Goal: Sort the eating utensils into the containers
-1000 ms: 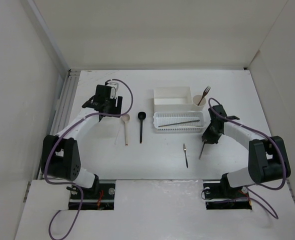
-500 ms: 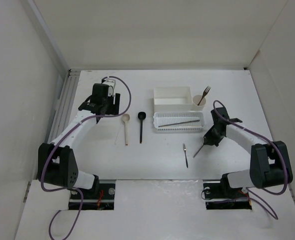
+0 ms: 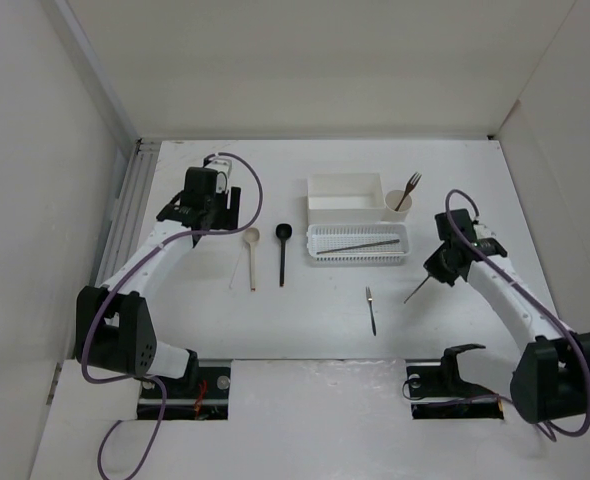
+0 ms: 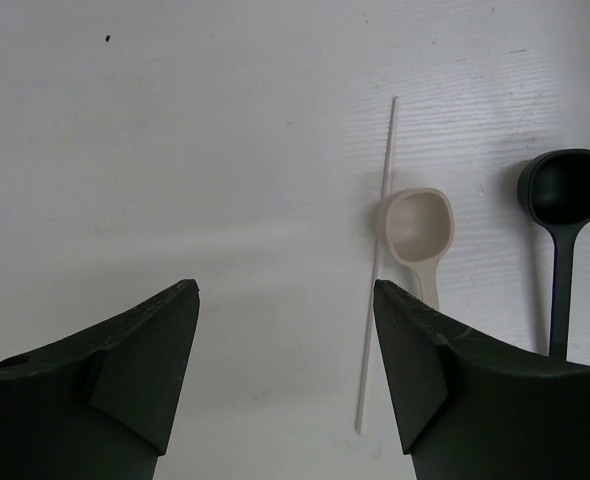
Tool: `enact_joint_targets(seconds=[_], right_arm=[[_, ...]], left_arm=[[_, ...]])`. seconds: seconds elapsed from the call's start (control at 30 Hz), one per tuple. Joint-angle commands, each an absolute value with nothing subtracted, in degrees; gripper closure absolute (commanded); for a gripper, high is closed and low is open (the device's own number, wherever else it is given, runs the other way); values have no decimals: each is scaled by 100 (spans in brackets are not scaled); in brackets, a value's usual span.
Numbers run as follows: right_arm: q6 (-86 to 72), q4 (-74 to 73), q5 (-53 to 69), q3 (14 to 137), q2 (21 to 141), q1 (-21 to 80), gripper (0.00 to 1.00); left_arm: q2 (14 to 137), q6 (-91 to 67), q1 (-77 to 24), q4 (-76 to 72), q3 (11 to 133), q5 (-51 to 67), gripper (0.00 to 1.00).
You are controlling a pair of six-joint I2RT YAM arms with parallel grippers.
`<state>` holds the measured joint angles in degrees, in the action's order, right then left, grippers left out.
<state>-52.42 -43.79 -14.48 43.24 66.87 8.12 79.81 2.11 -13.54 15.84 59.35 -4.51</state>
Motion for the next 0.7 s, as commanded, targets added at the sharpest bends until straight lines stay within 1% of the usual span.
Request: enact_joint_targets(seconds=[0.0,0.03,0.13,0.17,0.23,0.27,0.37,0.4,0.43,0.5,0.53,0.67], right_arm=[[-4617,-4264,-2293,5052,6136,1010,100],[-3927,-4115,-2381,5176,5978,1063,100],[-2860,-3561,-2496,5747,5924,1143,100],[-2221,-3438,-2496,5896,5985,1203,100],[-1559,-2990,-2443,6247,6116,1379,100],[-886,-2823,-2374,6327,6265,1467,100],[260,-1954,-2066,6328,6468,2002,100],[1021,-1716,-1926,6259,6591,2143,100],[1385,-1314,-1612,6136,6653,2397,100],[2367,-960,-1302,5969,6740,2653,100],[2591,-723,-961,5907,6802,2828,100],[3154,-589,-134,5705,7048,2953,100]], left_arm=[[7813,246,-1389,1503,5836,-308,32],[7813,246,-1389,1503,5775,-308,32],[7813,246,-1389,1450,5722,-308,32],[7813,246,-1389,1450,5669,-308,32],[7813,246,-1389,1397,5669,-308,32],[7866,246,-1389,1397,5669,-308,32],[7866,246,-1328,1397,5616,-255,32],[7866,194,-1327,1397,5616,-255,32],[7866,193,-1327,1397,5564,-255,32],[7814,141,-1327,1397,5450,-202,30],[7813,141,-1266,1337,5449,-80,30],[7690,141,-1266,1283,5195,96,30]])
